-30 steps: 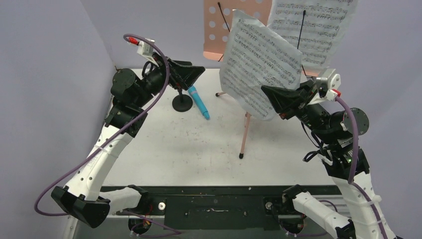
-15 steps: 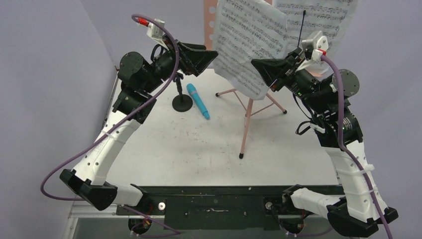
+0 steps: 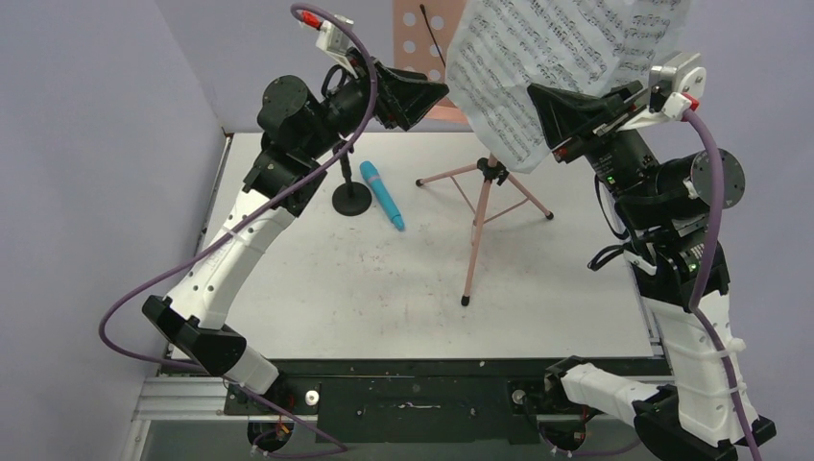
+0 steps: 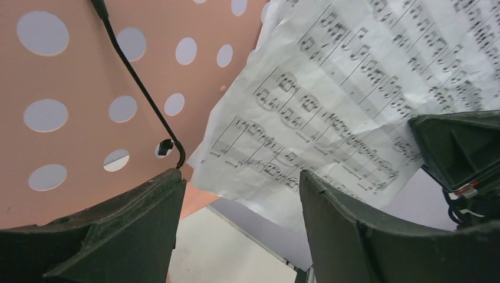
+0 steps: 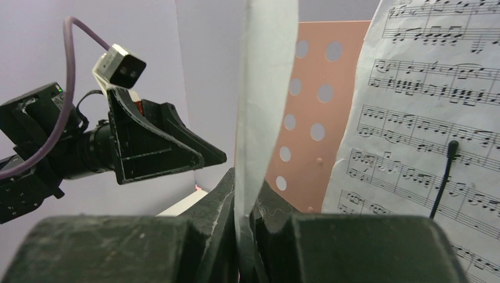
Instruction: Set up the instrument practice props
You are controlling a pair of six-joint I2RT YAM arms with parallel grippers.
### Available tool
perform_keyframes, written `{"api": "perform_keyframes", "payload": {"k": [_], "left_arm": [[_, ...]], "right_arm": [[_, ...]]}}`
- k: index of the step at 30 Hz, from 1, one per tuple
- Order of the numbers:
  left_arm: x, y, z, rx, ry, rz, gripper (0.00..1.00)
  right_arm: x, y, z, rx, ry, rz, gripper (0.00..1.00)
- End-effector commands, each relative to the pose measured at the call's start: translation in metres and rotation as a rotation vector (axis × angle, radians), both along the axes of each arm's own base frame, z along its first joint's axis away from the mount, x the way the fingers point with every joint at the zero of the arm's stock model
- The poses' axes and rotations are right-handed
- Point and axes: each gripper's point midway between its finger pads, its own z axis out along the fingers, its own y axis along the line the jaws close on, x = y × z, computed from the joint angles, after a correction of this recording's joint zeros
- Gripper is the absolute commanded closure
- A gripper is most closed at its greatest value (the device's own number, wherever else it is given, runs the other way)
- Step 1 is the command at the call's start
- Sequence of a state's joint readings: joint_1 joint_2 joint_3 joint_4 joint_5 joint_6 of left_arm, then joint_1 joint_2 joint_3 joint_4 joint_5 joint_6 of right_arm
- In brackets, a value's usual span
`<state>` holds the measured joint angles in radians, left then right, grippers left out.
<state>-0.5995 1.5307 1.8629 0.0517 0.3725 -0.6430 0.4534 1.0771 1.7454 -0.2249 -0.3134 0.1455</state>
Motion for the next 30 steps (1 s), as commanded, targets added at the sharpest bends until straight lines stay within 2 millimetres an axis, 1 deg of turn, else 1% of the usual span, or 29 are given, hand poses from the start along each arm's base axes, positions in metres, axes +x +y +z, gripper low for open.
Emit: {"api": "perform_keyframes", "payload": {"k": [1,5,9,10,12,15,18,21,28,30], "left_arm": [[-0.002,-0.006,0.008,0.012,-0.027,-0.005,0.32],[0.006,-0.005,0.008,0.016,-0.022,0.033,0.35],[0.014,-0.002,0.009,0.012,-0.023,0.078,0.38],[0.017,-0.002,0.003,0.027,-0.006,0.091,0.38],[0.022,-0.002,0.0,0.031,0.002,0.109,0.39],[0.028,-0.007,-0.002,0.037,0.002,0.105,0.42],[0.033,-0.015,-0.002,0.05,0.008,0.089,0.47],[0.036,-0.023,0.0,0.049,0.007,0.081,0.5],[0.046,-0.036,-0.007,0.063,0.036,0.074,0.55],[0.047,-0.038,-0.009,0.071,0.035,0.074,0.61]], "right_arm": [[-0.012,-0.017,0.022,0.05,-0.066,-0.056,0.95],[-0.015,-0.019,0.025,0.054,-0.075,-0.062,0.95],[-0.012,-0.02,0.023,0.05,-0.065,-0.075,0.95],[-0.012,-0.021,0.022,0.049,-0.065,-0.079,0.95],[-0.011,-0.022,0.02,0.048,-0.062,-0.087,0.95],[-0.01,-0.023,0.019,0.046,-0.056,-0.099,0.95],[-0.007,-0.025,0.016,0.04,-0.047,-0.114,0.95],[-0.003,-0.029,0.011,0.044,-0.035,-0.141,0.95],[0.0,-0.028,0.008,0.042,-0.029,-0.142,0.95],[0.001,-0.025,0.007,0.038,-0.028,-0.134,0.95]]}}
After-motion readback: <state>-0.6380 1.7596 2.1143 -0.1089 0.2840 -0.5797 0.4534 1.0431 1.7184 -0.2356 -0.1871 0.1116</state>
